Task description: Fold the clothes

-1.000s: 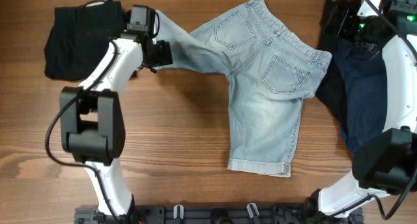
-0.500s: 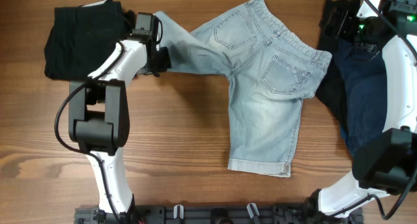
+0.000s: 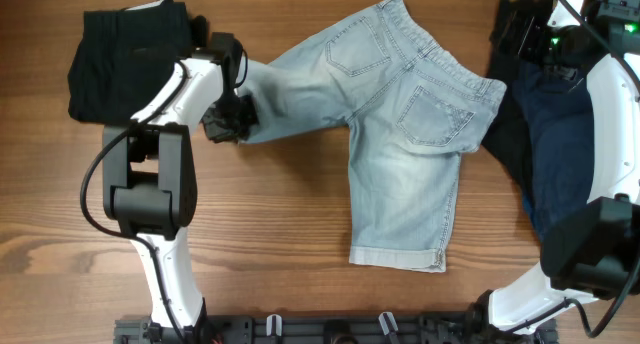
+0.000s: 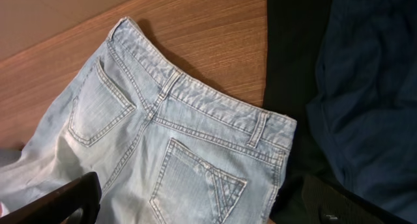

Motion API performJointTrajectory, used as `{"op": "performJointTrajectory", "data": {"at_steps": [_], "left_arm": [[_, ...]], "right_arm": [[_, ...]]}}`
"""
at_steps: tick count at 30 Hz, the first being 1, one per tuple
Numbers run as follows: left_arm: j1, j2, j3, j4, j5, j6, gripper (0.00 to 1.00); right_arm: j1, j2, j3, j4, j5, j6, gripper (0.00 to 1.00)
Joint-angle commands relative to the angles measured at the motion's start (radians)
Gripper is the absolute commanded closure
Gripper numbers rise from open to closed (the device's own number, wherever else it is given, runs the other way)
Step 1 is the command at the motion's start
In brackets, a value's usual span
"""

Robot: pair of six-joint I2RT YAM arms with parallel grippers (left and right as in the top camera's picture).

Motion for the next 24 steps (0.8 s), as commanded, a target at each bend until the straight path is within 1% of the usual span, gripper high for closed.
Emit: {"op": "performJointTrajectory", "data": {"at_steps": [1, 2, 3, 4, 5, 6, 8, 10, 13, 15, 17, 20, 24], "left_arm": [[0.041, -0.009, -0.021, -0.072, -0.012, -0.023, 0.87], [0.05, -0.009, -0.021, -0.102, -0.003, -0.022, 0.56], [0.057, -0.01, -0.021, -0.125, 0.01, -0.018, 0.34], [0.063, -0.011, -0.021, -0.143, 0.03, -0.014, 0.14], [0.067, -0.014, -0.021, -0.156, 0.046, -0.008, 0.04], [0.071, -0.02, -0.021, -0.164, 0.072, 0.014, 0.0], [0.081, -0.046, -0.02, -0.171, 0.129, 0.039, 0.0], [0.084, -0.111, -0.02, -0.167, 0.157, 0.039, 0.0], [0.077, -0.242, -0.02, -0.145, 0.156, 0.038, 0.0], [0.07, -0.336, -0.02, -0.111, 0.156, 0.038, 0.0], [0.059, -0.424, -0.02, -0.045, 0.152, 0.038, 0.0], [0.047, -0.52, -0.02, 0.049, 0.153, 0.037, 0.0], [0.039, -0.542, -0.02, 0.066, 0.152, 0.039, 0.0]], "right_arm": [[0.004, -0.014, -0.001, 0.001, -0.02, -0.022, 0.0], [0.004, -0.014, -0.001, 0.001, -0.02, -0.022, 0.0], [0.004, -0.014, -0.001, 0.001, -0.02, -0.023, 0.0], [0.004, -0.014, -0.001, 0.002, -0.02, -0.032, 0.0], [0.004, -0.014, -0.001, 0.002, -0.02, -0.042, 0.0], [0.004, -0.014, -0.001, 0.003, -0.02, -0.048, 0.0], [0.004, -0.014, -0.001, 0.014, -0.02, -0.086, 0.0], [0.008, -0.008, -0.002, 0.053, -0.021, -0.176, 0.0], [0.037, 0.038, -0.008, 0.135, -0.025, -0.364, 0.01], [0.061, 0.087, -0.008, 0.195, -0.032, -0.431, 0.0], [0.091, 0.153, -0.008, 0.267, -0.051, -0.497, 0.01], [0.153, 0.266, -0.008, 0.375, -0.049, -0.519, 0.0], [0.212, 0.388, -0.008, 0.493, -0.045, -0.521, 0.0]]}}
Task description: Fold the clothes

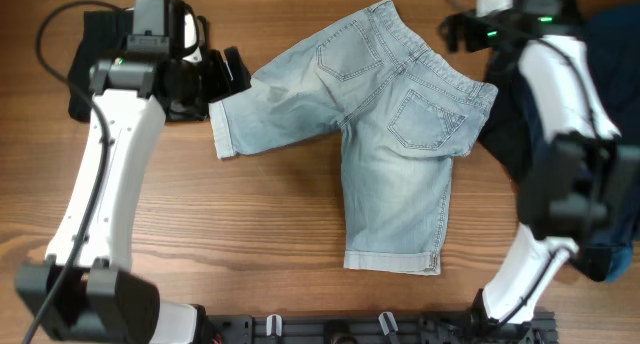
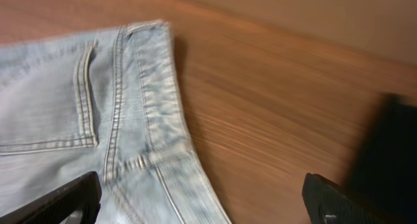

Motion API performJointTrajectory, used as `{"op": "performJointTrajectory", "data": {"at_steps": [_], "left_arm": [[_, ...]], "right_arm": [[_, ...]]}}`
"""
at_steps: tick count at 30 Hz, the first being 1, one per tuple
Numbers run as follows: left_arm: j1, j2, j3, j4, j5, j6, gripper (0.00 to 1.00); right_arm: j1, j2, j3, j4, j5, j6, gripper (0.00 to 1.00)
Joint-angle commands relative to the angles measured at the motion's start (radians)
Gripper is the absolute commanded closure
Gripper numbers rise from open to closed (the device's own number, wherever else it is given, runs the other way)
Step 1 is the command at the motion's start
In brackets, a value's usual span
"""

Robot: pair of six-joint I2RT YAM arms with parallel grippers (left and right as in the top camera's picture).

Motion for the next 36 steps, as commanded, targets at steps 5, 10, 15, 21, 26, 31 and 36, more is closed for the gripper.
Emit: {"op": "performJointTrajectory", "data": {"at_steps": [5, 10, 15, 21, 26, 31, 36], "left_arm": [[-0.016, 0.019, 0.0, -0.013, -0.034, 0.013, 0.0], [-0.016, 0.019, 0.0, -0.02, -0.034, 0.013, 0.0], [-0.016, 0.019, -0.002, -0.019, -0.042, 0.012, 0.0], [-0.016, 0.019, -0.002, -0.019, -0.045, 0.012, 0.0], [-0.016, 0.019, -0.002, -0.019, -0.045, 0.011, 0.0], [-0.027, 0.019, -0.002, -0.016, -0.05, 0.009, 0.0], [-0.058, 0.047, -0.002, 0.0, -0.064, 0.009, 0.0]], "right_arm": [[0.084, 0.158, -0.008, 0.162, -0.024, -0.046, 0.04], [0.085, 0.21, -0.008, 0.179, -0.024, -0.046, 0.06], [0.085, 0.262, -0.008, 0.165, -0.024, -0.046, 0.16], [0.085, 0.268, -0.008, 0.193, 0.0, 0.003, 0.77], [0.082, 0.268, -0.008, 0.246, 0.181, 0.208, 0.96], [0.042, 0.268, -0.008, 0.236, 0.386, 0.5, 0.96], [-0.03, 0.268, -0.008, 0.211, 0.388, 0.752, 0.96]]}}
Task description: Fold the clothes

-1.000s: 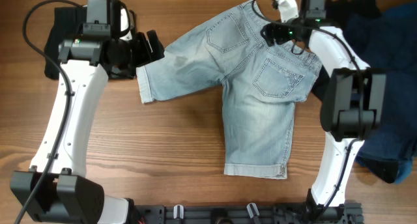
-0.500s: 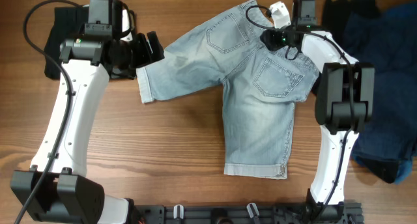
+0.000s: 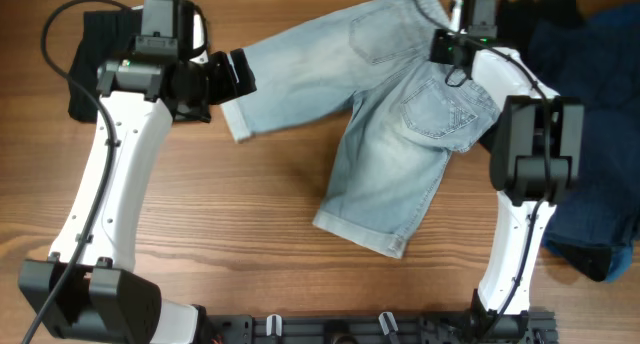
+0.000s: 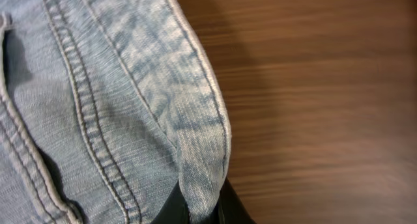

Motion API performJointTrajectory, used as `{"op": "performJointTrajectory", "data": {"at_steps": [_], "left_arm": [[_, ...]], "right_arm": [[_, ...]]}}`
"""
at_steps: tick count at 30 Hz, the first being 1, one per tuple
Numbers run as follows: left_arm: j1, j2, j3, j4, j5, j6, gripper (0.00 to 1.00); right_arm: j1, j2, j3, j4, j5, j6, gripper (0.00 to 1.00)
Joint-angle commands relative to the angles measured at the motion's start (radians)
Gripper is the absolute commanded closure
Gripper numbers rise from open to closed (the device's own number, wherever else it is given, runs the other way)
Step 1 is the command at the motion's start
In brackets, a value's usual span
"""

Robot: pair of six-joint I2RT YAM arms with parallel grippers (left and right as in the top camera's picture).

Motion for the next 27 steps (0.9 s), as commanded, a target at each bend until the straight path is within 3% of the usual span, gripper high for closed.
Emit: {"op": "performJointTrajectory", "data": {"at_steps": [1, 4, 5, 6, 14, 16, 22, 27], "left_arm": [[-0.028, 0.051, -0.002, 0.012, -0.018, 0.009, 0.0], [-0.046, 0.093, -0.002, 0.014, -0.018, 0.009, 0.0], [-0.052, 0.114, -0.002, 0.017, -0.018, 0.009, 0.0], [-0.056, 0.134, -0.002, 0.019, -0.018, 0.009, 0.0], [-0.101, 0.183, -0.002, -0.092, -0.009, 0.039, 0.0], [-0.143, 0.183, -0.025, -0.124, 0.072, 0.039, 0.0], [-0.302, 0.184, -0.229, -0.016, 0.121, 0.115, 0.0], [-0.348, 0.184, -0.456, 0.204, 0.092, 0.07, 0.0]], "right_arm": [[-0.077, 0.026, 0.002, -0.019, 0.085, 0.26, 0.96], [-0.089, 0.026, 0.006, -0.023, 0.055, 0.275, 0.94], [-0.089, 0.026, 0.016, -0.029, 0.036, 0.235, 0.42], [-0.087, 0.022, 0.025, -0.043, 0.015, 0.188, 0.04], [-0.086, -0.229, 0.093, -0.23, -0.178, -0.037, 0.0], [-0.086, -0.323, 0.093, -0.289, -0.208, -0.046, 0.0], [-0.086, -0.496, 0.093, -0.413, -0.22, -0.069, 0.0], [-0.086, -0.511, 0.093, -0.47, -0.252, -0.072, 0.0]]}}
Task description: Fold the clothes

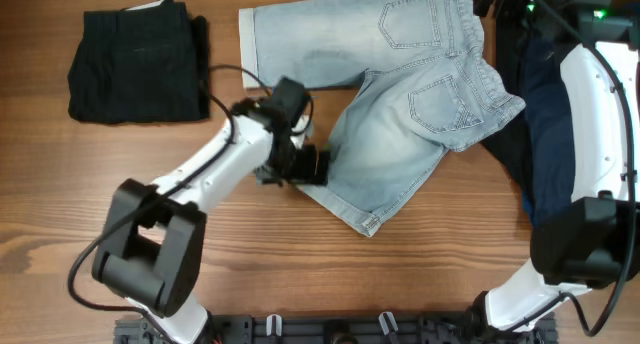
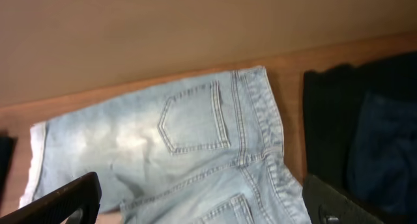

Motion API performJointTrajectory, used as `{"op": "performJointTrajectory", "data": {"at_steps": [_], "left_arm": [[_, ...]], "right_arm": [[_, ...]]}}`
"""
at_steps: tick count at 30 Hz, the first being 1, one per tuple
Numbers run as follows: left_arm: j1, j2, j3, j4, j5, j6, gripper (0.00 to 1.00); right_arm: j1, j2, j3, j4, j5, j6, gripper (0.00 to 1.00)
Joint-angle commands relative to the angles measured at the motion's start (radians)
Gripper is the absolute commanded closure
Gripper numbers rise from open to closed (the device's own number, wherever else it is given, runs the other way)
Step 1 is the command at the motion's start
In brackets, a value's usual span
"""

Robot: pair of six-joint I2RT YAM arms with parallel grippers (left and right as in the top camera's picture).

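Light-blue denim shorts (image 1: 400, 94) lie back side up at the table's far middle. One leg stretches left along the far edge; the other points toward the near side. My left gripper (image 1: 303, 166) sits low at the left edge of that nearer leg, and its jaws are not readable from above. My right gripper (image 2: 202, 208) is open and holds nothing, hovering above the waistband (image 2: 260, 113). In the overhead view the right gripper is at the far edge by the waistband corner.
A folded black garment (image 1: 135, 59) lies at the far left. A heap of dark navy and black clothes (image 1: 540, 134) fills the right side under my right arm. Bare wooden table (image 1: 300, 274) spans the near side.
My right gripper, then shut on the waistband edge, is now open and higher above it. My left gripper went from the left leg's hem to the nearer leg's edge. The left leg now lies flatter along the far edge.
At first the shorts lay mid-table, my left gripper at the left leg's hem and my right one open above the waistband. Then both arms stood farther back. Later the right one was shut on the waistband, with the shorts farther back. Now it is open and my left gripper is at the nearer leg.
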Motion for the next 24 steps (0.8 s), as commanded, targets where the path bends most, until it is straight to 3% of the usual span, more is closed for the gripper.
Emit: {"op": "performJointTrajectory", "data": {"at_steps": [1, 6, 7, 9, 11, 14, 15, 20, 24], "left_arm": [[0.003, 0.003, -0.119, 0.108, -0.041, -0.034, 0.0], [0.001, 0.003, -0.182, 0.264, -0.056, -0.048, 0.05], [0.001, 0.005, -0.188, 0.296, -0.061, -0.048, 0.14], [-0.001, 0.005, -0.198, 0.34, -0.063, -0.048, 0.23], [-0.002, 0.007, -0.202, 0.37, -0.063, -0.048, 0.47], [-0.002, 0.007, -0.202, 0.371, -0.064, -0.048, 0.9], [-0.002, 0.007, -0.202, 0.371, -0.069, -0.048, 0.96], [0.071, -0.01, -0.196, 0.367, -0.2, -0.054, 0.96], [0.246, -0.043, -0.159, 0.379, -0.297, -0.052, 0.96]], "right_arm": [[-0.001, 0.013, -0.003, -0.008, -0.063, -0.02, 0.0], [-0.001, 0.013, -0.003, -0.005, -0.086, -0.02, 0.0], [-0.001, 0.013, -0.003, -0.007, -0.086, -0.02, 0.0], [-0.001, 0.013, -0.003, -0.009, -0.086, -0.02, 0.0], [-0.001, 0.013, -0.003, -0.009, -0.087, -0.02, 0.0], [-0.001, 0.013, -0.003, -0.01, -0.086, -0.02, 0.0], [-0.001, 0.013, -0.003, -0.01, -0.086, -0.02, 0.0], [-0.001, 0.013, -0.003, -0.01, -0.086, -0.02, 0.0], [-0.001, 0.013, -0.003, -0.01, -0.086, -0.02, 0.0]]}}
